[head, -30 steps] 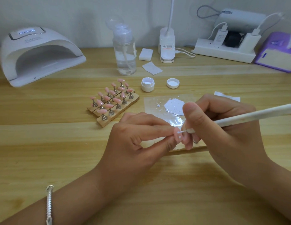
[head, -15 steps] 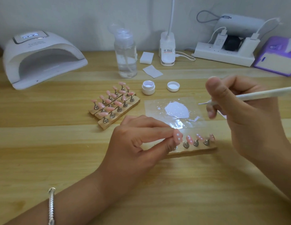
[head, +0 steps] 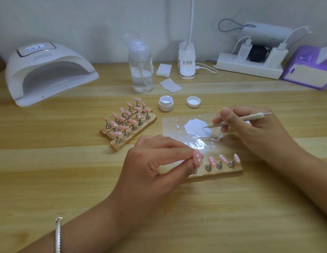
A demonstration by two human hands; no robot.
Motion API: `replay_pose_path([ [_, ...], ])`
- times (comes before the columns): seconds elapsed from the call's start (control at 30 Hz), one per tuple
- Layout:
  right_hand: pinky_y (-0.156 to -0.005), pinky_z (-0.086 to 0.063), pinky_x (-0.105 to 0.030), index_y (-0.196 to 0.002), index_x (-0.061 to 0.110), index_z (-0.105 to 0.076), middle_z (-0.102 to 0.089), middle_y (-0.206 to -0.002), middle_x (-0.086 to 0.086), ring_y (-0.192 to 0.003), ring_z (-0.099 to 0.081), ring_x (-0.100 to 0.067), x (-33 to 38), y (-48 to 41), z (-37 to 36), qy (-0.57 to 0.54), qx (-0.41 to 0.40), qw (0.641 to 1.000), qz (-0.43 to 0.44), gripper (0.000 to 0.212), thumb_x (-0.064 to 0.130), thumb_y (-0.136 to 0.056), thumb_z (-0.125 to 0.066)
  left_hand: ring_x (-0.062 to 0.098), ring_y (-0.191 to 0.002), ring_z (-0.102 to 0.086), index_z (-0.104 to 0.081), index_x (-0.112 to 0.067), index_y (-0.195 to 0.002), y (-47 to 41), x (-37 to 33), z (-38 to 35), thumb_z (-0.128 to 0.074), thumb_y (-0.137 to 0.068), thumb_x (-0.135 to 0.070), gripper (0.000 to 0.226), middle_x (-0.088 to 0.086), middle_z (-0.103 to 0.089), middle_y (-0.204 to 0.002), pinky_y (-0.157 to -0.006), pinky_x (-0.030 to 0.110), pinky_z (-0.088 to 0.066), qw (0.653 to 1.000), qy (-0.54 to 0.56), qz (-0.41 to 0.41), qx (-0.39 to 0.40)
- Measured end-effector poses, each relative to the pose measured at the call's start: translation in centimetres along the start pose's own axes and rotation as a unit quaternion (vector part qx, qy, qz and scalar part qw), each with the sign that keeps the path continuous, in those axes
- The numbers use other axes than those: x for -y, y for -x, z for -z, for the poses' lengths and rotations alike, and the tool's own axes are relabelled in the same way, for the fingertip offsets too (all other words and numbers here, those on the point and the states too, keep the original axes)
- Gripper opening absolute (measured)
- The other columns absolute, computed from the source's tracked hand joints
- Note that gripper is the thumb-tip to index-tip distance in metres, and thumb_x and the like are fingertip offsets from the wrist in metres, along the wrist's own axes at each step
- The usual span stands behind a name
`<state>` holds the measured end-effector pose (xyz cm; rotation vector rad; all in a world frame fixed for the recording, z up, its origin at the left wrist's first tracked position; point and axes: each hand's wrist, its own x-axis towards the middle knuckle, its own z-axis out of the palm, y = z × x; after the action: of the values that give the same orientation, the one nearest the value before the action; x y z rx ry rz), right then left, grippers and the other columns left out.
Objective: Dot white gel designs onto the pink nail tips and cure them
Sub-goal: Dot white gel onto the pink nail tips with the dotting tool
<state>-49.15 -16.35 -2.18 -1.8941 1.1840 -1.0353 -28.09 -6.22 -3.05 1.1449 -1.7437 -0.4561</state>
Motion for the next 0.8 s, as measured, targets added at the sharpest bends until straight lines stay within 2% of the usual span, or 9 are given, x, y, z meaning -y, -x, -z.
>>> replay_pose_path([
  [0.17,-0.069,-0.055,-0.026,-0.082,0.024,-0.077,-0.073,-0.079,-0.002,-0.073,-0.069,-0.013,-0.56,-0.09,-0.37,-0.019,0.008,1.0,-0.005,0.027,0.04,-0.092,-0.057,0.005,-0.088,-0.069,-0.079,-0.029,-0.087,-0.03,-0.03,0.02,-0.068,-0.087,-0.035,0.013,-0.018,-0.074,-0.088,-0.083,0.036,-0.041,1.0,0.0,0.004,0.004],
  [0.33,-0.068,-0.053,-0.019,-0.08,0.025,-0.076,-0.072,-0.074,0.004,-0.074,-0.068,-0.008,-0.8,-0.13,-0.37,-0.012,0.001,1.0,0.01,0.026,0.038,-0.093,-0.056,0.006,-0.087,-0.069,-0.08,-0.027,-0.086,-0.01,-0.1,0.06,-0.068,-0.087,-0.034,0.014,-0.017,-0.074,-0.087,-0.085,0.035,-0.042,1.0,0.007,0.009,0.005],
  [0.4,-0.068,-0.053,-0.019,-0.081,0.025,-0.076,-0.072,-0.076,0.001,-0.074,-0.068,-0.009,-0.79,-0.09,-0.46,-0.014,0.006,1.0,0.012,0.026,0.037,-0.094,-0.056,0.005,-0.087,-0.069,-0.08,-0.028,-0.086,-0.03,-0.13,0.07,-0.068,-0.088,-0.035,0.014,-0.017,-0.074,-0.087,-0.085,0.034,-0.042,1.0,0.002,0.008,0.005],
  [0.7,-0.079,-0.053,-0.037,-0.079,0.029,-0.075,-0.072,-0.076,-0.001,-0.081,-0.066,-0.013,-0.83,-0.06,-0.59,0.004,-0.01,1.0,0.017,0.027,0.039,-0.093,-0.054,0.003,-0.087,-0.068,-0.08,-0.029,-0.088,-0.05,-0.12,0.06,-0.067,-0.088,-0.035,0.014,-0.019,-0.074,-0.088,-0.083,0.034,-0.042,1.0,-0.006,0.003,0.003],
  [0.8,-0.079,-0.052,-0.037,-0.079,0.029,-0.074,-0.071,-0.076,0.001,-0.081,-0.066,-0.012,-0.79,-0.03,-0.62,-0.001,-0.014,1.0,0.017,0.026,0.04,-0.093,-0.055,0.003,-0.087,-0.068,-0.079,-0.029,-0.088,-0.06,-0.12,0.04,-0.067,-0.088,-0.036,0.014,-0.019,-0.074,-0.088,-0.082,0.034,-0.042,1.0,-0.009,0.002,0.003],
])
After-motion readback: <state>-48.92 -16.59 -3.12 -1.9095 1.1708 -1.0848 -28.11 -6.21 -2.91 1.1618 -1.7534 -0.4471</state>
